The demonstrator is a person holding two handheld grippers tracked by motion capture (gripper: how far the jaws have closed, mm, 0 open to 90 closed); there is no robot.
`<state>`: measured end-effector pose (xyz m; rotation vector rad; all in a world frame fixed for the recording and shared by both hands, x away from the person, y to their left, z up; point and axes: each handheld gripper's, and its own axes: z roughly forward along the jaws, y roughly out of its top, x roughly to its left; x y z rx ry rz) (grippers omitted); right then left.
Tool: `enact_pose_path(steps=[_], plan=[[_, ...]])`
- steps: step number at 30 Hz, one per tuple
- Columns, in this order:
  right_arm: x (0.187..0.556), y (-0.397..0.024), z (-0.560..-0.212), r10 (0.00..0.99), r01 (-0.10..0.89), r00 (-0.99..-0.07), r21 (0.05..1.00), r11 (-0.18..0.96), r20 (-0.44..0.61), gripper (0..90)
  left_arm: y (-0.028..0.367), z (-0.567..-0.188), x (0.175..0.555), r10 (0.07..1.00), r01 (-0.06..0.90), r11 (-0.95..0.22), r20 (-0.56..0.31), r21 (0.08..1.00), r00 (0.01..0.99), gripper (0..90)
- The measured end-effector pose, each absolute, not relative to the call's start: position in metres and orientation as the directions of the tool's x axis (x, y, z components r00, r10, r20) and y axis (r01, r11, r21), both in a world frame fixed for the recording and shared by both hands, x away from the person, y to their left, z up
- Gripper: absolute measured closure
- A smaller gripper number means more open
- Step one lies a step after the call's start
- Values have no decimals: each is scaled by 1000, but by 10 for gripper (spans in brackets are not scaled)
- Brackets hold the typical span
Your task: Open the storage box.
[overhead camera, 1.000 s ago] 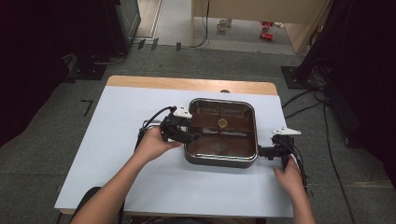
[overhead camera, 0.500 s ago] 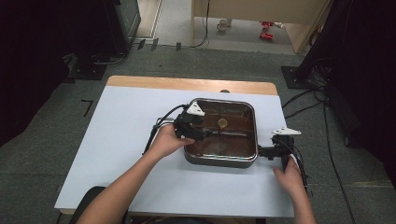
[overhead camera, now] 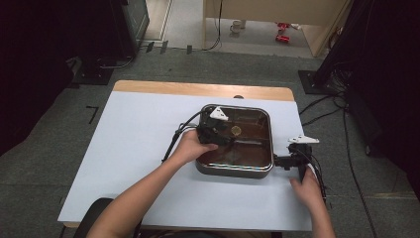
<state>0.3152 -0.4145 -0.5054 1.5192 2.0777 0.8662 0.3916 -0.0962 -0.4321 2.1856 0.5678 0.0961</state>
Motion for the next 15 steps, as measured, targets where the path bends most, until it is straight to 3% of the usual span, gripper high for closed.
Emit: enact_pose_path(steps=[6,15], plan=[[315,-414,-505,950,686,-311,698,206,26,0,-107,-433,395,429,348,-526,-111,776,896,431],[315,-414,-505,950,687,-311,697,205,27,0,-117,-433,389,422,279,-572,-14,771,906,574]])
